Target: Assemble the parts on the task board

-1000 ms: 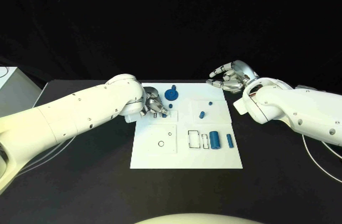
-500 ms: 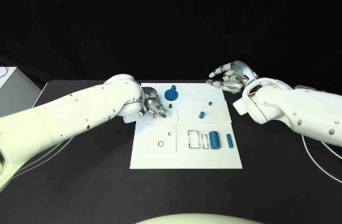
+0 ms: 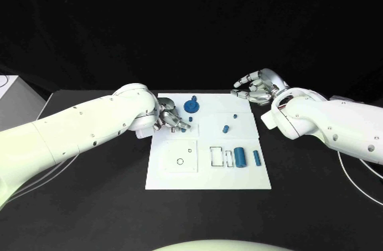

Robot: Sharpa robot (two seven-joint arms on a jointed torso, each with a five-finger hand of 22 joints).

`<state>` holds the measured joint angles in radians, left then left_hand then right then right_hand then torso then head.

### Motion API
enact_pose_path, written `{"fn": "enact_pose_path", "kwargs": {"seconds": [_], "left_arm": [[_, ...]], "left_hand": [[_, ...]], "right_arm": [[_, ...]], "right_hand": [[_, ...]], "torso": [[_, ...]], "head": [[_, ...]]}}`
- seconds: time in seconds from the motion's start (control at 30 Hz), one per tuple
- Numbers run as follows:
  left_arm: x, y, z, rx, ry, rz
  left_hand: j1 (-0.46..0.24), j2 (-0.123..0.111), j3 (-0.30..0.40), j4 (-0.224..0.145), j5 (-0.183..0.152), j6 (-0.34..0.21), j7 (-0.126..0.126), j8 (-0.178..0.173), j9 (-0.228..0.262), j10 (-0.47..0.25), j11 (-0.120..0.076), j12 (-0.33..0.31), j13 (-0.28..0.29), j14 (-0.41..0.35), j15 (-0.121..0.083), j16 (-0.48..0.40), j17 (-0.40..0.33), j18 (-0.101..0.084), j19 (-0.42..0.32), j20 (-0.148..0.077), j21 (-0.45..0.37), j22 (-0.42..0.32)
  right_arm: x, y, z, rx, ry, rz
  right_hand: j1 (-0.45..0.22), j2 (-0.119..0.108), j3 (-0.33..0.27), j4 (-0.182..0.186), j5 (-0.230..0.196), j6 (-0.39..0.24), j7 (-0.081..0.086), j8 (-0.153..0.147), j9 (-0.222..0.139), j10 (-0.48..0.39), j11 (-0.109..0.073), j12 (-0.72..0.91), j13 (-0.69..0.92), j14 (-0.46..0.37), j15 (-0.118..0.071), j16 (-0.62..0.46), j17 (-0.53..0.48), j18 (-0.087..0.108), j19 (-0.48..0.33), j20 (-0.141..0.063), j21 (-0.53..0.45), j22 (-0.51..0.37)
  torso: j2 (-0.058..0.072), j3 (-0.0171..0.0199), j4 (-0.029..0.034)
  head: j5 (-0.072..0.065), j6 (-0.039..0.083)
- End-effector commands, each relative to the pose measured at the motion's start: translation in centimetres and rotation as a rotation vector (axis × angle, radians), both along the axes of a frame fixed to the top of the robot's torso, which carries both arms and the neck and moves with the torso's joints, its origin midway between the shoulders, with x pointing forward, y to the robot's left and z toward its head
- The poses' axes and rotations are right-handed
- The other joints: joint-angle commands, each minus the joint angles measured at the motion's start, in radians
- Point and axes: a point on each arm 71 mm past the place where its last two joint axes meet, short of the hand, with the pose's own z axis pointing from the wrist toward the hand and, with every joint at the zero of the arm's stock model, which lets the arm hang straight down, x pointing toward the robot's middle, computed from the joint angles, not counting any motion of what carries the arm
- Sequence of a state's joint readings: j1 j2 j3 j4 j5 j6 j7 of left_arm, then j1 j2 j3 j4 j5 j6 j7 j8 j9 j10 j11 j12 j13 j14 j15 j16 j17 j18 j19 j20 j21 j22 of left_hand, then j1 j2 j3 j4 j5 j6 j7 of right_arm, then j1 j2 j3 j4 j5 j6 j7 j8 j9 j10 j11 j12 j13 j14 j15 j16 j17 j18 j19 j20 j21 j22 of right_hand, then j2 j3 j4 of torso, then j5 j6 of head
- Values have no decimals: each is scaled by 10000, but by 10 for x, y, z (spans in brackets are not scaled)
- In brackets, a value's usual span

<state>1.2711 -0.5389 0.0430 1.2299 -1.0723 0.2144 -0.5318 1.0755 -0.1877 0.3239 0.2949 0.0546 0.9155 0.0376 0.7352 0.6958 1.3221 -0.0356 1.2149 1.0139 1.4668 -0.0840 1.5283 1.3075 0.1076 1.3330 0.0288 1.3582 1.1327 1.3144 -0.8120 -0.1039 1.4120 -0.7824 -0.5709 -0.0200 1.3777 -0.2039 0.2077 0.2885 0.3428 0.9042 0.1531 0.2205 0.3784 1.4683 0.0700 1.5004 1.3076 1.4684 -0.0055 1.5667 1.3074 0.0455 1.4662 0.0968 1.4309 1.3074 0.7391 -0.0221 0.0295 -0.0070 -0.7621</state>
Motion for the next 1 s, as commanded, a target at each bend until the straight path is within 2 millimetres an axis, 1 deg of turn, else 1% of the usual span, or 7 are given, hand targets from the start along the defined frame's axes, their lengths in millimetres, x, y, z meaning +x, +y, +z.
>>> {"fn": "enact_pose_path", "kwargs": {"seconds": [0.03,0.2,0.47,0.5,0.57,0.73,1.0], "left_arm": [[-1,-1,6,-204,-34,-104],[3,5,22,-666,-242,108],[16,20,42,-1159,-633,651],[19,24,45,-1209,-682,788],[23,28,46,-1225,-704,931],[35,40,48,-1213,-817,1434],[52,48,50,-1147,-1056,2096]], "left_hand": [[-89,8,-67,-15,-48,1,21,-65,10,-41,68,-107,-104,822,4,10,1864,-154,-11,2,-82,-61],[381,234,-150,-47,-37,-373,162,-259,17,-455,187,-477,-582,737,92,-143,1604,-77,-275,64,-326,-476],[722,393,-320,-36,-34,-872,415,-601,-27,-1071,412,-954,-1223,556,285,-439,1109,31,-632,229,-671,-1017],[847,474,-286,-33,-32,-1054,505,-764,-85,-1279,486,-1118,-1445,508,350,-505,998,64,-739,281,-775,-1181],[922,498,-275,-29,-33,-1255,621,-1006,-218,-1458,590,-1235,-1621,464,438,-557,908,91,-838,355,-873,-1326],[955,494,-290,-28,-33,-1347,696,-1154,-314,-1652,660,-1386,-1846,431,501,-593,840,115,-910,406,-945,-1434],[1065,585,-192,-30,-27,-1399,753,-1319,-449,-1635,711,-1307,-1782,450,554,-549,899,101,-857,464,-903,-1346]], "right_arm": [[0,1,0,-60,-64,123],[0,-1,0,-62,-76,88],[0,-3,0,-64,-100,37],[0,-3,1,-64,-101,32],[0,-3,1,-63,-102,28],[-1,-4,1,-60,-110,21],[-1,-3,2,-49,-138,30]], "right_hand": [[-88,-27,65,-21,45,-80,11,62,9,225,7,-27,1929,1020,-16,35,2622,-56,510,-61,-53,1107],[-88,-27,65,-21,45,-80,11,62,9,225,7,-27,1929,1020,-16,35,2622,-56,510,-61,-53,1107],[-110,-17,80,-18,49,-88,12,72,15,224,8,-28,1927,1020,-15,34,2620,-55,509,-60,-56,1105],[-110,-17,80,-18,49,-88,12,72,15,224,8,-28,1927,1020,-15,34,2620,-55,509,-60,-56,1105],[-110,-17,80,-18,49,-88,12,72,15,224,8,-28,1927,1020,-15,34,2620,-55,509,-60,-56,1105],[-110,-17,80,-18,49,-88,12,72,15,224,8,-28,1927,1020,-15,34,2620,-55,509,-60,-56,1105],[-110,-17,80,-18,49,-88,12,72,15,224,8,-28,1927,1020,-15,34,2620,-55,509,-60,-56,1105]], "torso": [[20,3,-9],[0,11,5],[22,8,4],[35,6,-1],[39,5,-9],[94,-5,-20],[203,-37,-30]], "head": [[-10,38],[-28,82],[-16,158],[-11,181],[-1,221],[30,311],[69,433]]}}
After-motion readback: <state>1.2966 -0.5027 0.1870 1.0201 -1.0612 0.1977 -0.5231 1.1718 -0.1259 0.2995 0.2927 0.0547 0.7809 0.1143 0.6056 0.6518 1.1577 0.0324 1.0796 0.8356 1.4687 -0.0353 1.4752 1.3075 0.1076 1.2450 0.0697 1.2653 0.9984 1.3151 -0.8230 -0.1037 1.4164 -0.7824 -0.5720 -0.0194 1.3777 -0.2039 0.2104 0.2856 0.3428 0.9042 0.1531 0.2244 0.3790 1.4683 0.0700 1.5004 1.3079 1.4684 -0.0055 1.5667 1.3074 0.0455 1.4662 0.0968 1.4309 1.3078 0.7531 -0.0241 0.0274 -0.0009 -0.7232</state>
